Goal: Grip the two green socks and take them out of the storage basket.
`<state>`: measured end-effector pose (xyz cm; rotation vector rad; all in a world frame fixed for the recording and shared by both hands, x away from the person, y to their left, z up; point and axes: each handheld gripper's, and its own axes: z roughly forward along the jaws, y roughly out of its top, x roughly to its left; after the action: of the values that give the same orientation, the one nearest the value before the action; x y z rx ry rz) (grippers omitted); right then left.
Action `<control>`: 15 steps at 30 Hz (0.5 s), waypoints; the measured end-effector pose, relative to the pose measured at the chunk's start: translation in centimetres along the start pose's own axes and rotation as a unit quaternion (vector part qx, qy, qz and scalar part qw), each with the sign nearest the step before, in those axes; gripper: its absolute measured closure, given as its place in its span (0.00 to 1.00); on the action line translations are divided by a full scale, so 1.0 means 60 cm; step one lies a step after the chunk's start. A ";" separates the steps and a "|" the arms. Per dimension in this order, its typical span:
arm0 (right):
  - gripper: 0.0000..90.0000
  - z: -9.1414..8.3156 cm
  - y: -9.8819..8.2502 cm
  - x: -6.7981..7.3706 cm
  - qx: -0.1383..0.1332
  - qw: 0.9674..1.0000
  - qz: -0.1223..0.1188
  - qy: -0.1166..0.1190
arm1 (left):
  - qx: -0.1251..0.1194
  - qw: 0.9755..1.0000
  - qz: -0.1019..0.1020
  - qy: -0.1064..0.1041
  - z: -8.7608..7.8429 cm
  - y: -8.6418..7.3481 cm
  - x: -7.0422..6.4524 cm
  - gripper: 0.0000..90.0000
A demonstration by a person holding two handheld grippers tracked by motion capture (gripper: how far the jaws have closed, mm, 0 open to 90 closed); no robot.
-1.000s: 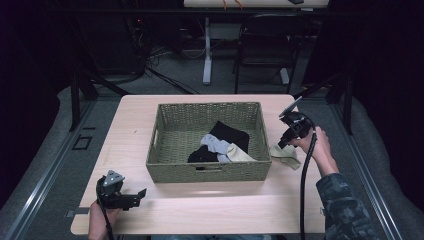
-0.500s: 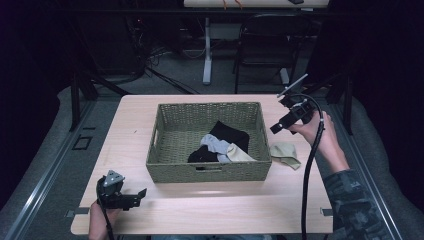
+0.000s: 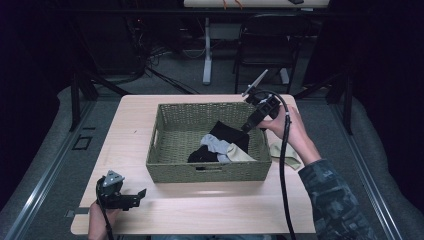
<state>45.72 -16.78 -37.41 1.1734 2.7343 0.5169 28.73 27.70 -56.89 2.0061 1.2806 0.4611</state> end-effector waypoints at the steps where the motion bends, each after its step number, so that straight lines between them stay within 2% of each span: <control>1: 0.26 0.007 0.004 0.002 0.006 1.000 -0.002 0.001 | 0.000 1.000 0.000 0.000 0.000 0.000 0.000 0.00; 7: 0.26 0.050 0.018 0.010 0.024 1.000 -0.001 0.011 | 0.000 1.000 0.000 -0.002 -0.001 -0.001 0.001 0.00; 8: 0.25 0.055 0.019 0.009 0.034 0.999 -0.006 0.007 | 0.000 1.000 0.000 -0.002 -0.001 -0.001 0.001 0.00; 10: 0.25 0.066 0.020 0.009 0.032 0.999 0.003 0.012 | 0.001 1.000 0.000 -0.003 0.000 -0.001 0.001 0.00; 12: 0.24 0.075 0.021 0.008 0.047 0.999 -0.001 0.014 | 0.000 1.000 0.000 -0.004 0.000 -0.001 0.001 0.00; 15: 0.21 0.092 0.022 0.011 0.053 0.998 0.001 0.015 | 0.000 1.000 -0.001 -0.003 0.000 0.000 0.001 0.00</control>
<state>47.49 -14.01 -42.10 1.2014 2.8180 0.3987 28.75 27.75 -56.92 2.0046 1.2781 0.4533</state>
